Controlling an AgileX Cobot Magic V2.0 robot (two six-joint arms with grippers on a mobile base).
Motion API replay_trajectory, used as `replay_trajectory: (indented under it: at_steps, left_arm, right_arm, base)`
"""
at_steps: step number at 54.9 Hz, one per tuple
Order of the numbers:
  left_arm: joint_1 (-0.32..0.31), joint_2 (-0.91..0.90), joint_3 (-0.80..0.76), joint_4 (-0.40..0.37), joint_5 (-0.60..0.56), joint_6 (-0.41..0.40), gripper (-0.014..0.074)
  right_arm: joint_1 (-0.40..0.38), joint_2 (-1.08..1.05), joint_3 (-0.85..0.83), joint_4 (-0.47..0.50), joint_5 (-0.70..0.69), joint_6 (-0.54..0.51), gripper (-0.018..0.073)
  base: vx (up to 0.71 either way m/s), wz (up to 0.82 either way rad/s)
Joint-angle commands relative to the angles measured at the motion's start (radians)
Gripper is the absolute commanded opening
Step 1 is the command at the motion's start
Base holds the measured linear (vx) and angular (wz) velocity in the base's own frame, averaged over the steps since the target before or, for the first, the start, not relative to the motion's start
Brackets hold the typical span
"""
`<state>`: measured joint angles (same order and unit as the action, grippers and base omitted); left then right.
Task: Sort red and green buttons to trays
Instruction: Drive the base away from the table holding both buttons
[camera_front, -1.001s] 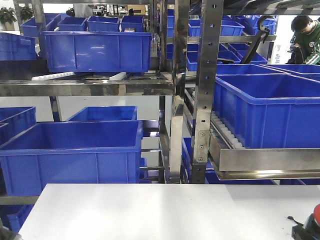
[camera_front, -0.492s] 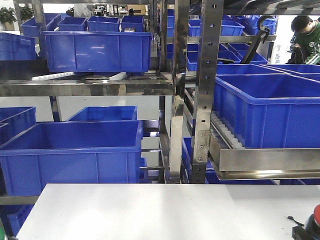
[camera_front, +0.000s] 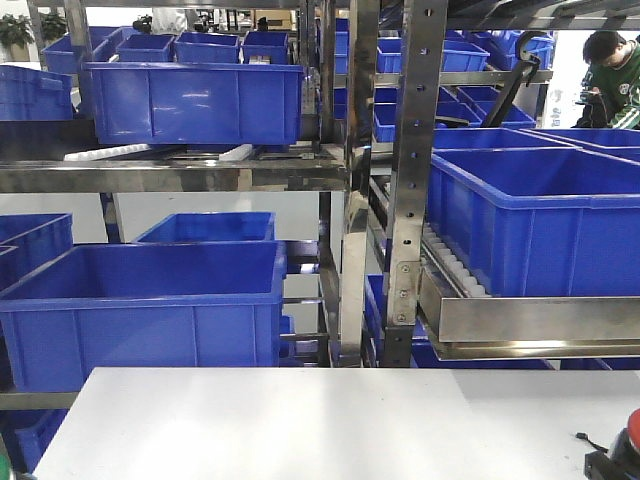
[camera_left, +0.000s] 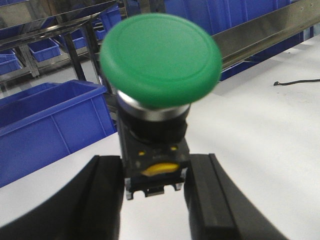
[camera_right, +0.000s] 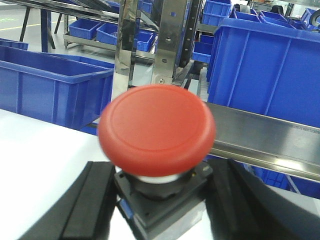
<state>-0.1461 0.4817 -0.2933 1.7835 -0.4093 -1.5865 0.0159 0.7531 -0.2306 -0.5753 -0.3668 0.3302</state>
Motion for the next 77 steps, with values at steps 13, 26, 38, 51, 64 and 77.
replay_trajectory:
  at_steps: [13, 26, 38, 51, 64, 77]
  left_arm:
    - [-0.001, 0.001, -0.03, -0.032, 0.016, -0.012, 0.0001]
    - [-0.001, 0.001, -0.03, -0.032, 0.016, -0.011, 0.0001]
    - [-0.001, 0.001, -0.03, -0.032, 0.016, -0.011, 0.0001]
    - [-0.001, 0.001, -0.03, -0.032, 0.016, -0.011, 0.0001]
    - [-0.001, 0.001, -0.03, -0.032, 0.016, -0.011, 0.0001]
    - [-0.001, 0.001, -0.03, -0.032, 0.016, -0.011, 0.0001]
  right_arm:
    - [-0.006, -0.007, -0.031, 0.013, -0.075, -0.002, -0.0009]
    - [-0.006, -0.007, -0.031, 0.013, -0.075, -0.002, -0.0009]
    - [-0.006, -0.007, -0.031, 0.013, -0.075, -0.002, -0.0009]
    - [-0.006, -0.007, -0.031, 0.013, -0.076, -0.002, -0.0009]
    - [-0.006, -0.007, -0.031, 0.013, -0.075, -0.002, -0.0009]
    - [-0.006, -0.007, -0.031, 0.013, -0.075, -0.002, -0.0009]
  base:
    - [0.0, 0.05]
    - [0.01, 0.33]
    - [0.01, 0.54]
    - [-0.01, 0.6]
    - [-0.04, 0.58]
    - [-0.05, 0.54]
